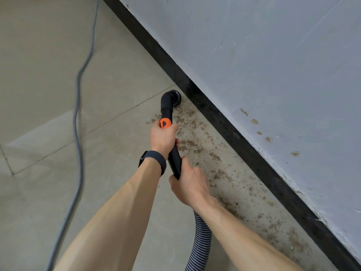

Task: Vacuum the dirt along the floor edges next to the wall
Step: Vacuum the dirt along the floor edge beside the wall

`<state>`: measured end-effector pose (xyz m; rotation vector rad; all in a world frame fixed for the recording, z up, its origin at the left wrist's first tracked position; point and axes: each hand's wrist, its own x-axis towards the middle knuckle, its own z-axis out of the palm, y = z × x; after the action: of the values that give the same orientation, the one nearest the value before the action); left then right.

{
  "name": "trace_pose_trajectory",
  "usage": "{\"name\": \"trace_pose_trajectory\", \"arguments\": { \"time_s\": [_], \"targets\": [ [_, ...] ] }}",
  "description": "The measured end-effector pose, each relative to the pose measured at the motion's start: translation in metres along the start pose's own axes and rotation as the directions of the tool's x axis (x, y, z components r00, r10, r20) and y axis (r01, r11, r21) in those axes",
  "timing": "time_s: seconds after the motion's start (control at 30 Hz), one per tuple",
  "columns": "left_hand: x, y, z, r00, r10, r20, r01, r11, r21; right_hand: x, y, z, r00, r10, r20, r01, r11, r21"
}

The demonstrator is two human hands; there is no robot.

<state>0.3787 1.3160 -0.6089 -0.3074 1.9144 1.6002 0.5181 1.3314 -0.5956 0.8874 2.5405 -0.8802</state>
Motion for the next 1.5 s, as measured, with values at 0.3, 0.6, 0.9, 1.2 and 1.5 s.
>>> {"name": "trace_pose_trajectory", "arguments": {
  "time_s": [0.3, 0.6, 0.9, 1.2, 1.5],
  "targets": [
    [0.006, 0.0, 0.018, 0.999, 0.03, 0.034, -0.031, 0.999, 0.016, 0.004, 0.007, -0.014, 0.999, 0.054, 0.007, -0.054, 0.999, -0.002],
    [0.005, 0.007, 0.021, 1.0, 0.029, 0.009, -0.029, 0.996, 0.082, 0.009, 0.009, -0.017, 0.996, 0.08, 0.045, -0.084, 0.992, 0.099],
    [-0.009, -0.007, -0.075, 0.992, 0.0, -0.129, 0.007, 0.998, 0.055, -0.019, -0.051, 0.026, 0.99, -0.05, 0.128, 0.044, 0.998, 0.045],
    [-0.044, -0.037, -0.133, 0.977, -0.072, -0.198, 0.066, 0.997, -0.037, -0.068, -0.075, 0.06, 0.979, -0.095, 0.179, 0.104, 0.994, -0.041],
    [-0.061, -0.042, -0.116, 0.984, -0.108, -0.142, 0.092, 0.989, -0.113, -0.088, -0.062, 0.045, 0.987, -0.043, 0.155, 0.056, 0.995, -0.079]
  ]
}}
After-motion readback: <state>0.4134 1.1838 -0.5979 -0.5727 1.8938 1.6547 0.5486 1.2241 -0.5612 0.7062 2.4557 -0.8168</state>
